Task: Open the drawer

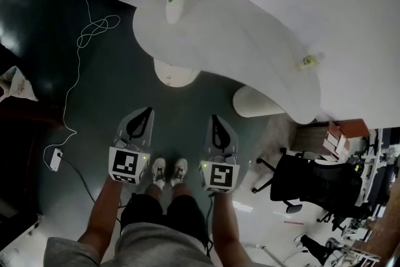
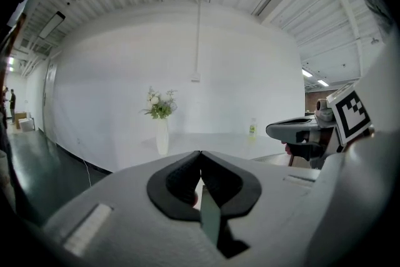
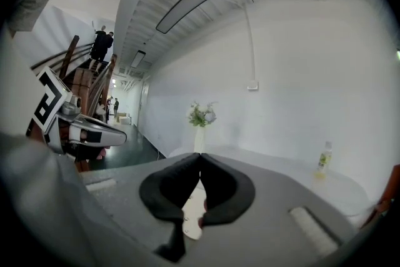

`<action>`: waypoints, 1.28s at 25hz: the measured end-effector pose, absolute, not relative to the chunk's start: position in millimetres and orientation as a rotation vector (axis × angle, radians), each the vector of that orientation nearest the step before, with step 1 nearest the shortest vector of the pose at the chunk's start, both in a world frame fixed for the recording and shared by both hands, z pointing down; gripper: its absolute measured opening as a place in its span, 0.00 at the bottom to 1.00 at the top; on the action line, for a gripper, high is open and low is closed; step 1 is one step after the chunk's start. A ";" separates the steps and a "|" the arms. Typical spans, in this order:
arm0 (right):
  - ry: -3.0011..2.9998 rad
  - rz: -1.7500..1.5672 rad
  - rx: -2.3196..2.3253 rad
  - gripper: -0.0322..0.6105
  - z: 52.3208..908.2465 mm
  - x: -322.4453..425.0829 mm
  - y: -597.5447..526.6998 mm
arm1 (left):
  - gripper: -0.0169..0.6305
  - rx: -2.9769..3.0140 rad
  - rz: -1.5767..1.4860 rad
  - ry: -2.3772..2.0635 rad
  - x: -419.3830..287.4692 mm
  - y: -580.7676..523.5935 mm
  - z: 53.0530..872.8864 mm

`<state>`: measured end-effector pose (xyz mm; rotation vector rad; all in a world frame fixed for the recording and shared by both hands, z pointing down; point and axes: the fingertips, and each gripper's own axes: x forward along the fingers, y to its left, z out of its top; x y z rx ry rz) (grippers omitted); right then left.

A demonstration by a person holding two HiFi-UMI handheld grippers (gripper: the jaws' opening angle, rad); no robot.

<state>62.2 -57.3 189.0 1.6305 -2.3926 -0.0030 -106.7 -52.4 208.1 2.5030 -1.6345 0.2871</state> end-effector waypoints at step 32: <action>-2.435 0.159 1.477 0.05 560.4 57.8 -201.8 | 0.04 2.414 0.397 -1.673 -87.5 -183.5 558.7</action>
